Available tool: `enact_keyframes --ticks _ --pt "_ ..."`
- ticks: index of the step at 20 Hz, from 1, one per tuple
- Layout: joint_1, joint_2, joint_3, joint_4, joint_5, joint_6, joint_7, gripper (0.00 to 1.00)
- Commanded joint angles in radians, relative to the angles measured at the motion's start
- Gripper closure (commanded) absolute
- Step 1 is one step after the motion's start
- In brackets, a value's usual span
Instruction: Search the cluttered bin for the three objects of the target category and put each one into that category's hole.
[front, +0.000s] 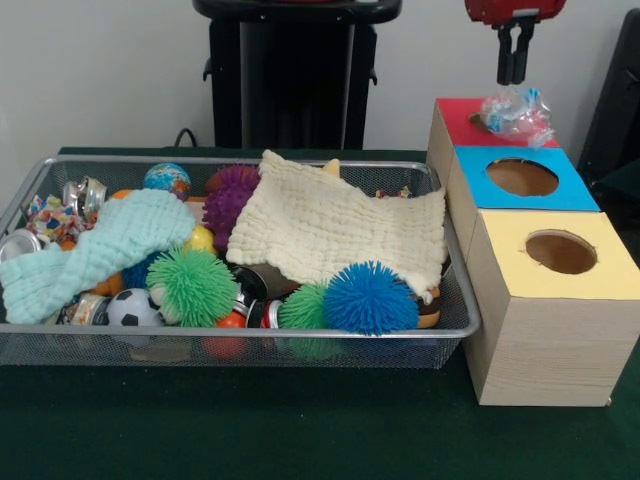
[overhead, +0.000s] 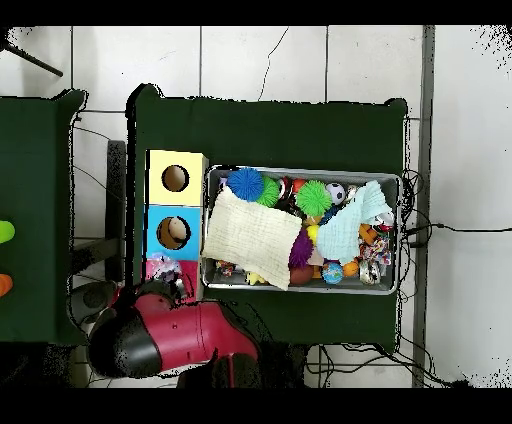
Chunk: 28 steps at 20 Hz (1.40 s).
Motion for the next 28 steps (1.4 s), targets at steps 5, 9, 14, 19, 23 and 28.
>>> enact_keyframes --ticks 5,9,14,19,23,28 --pt "0.023 0.078 -0.035 0.078 0.098 -0.11 0.294 1.0" --pt "0.033 0.064 -0.034 0.083 0.127 -0.101 0.288 1.0" --pt "0.039 0.052 -0.055 0.07 0.135 -0.065 0.255 1.0" --pt "0.041 0.047 -0.067 0.059 0.139 -0.038 0.233 1.0" --pt "0.043 0.052 -0.084 0.048 0.127 -0.011 0.212 1.0" --pt "0.044 0.053 -0.094 0.043 0.122 0.04 0.193 1.0"
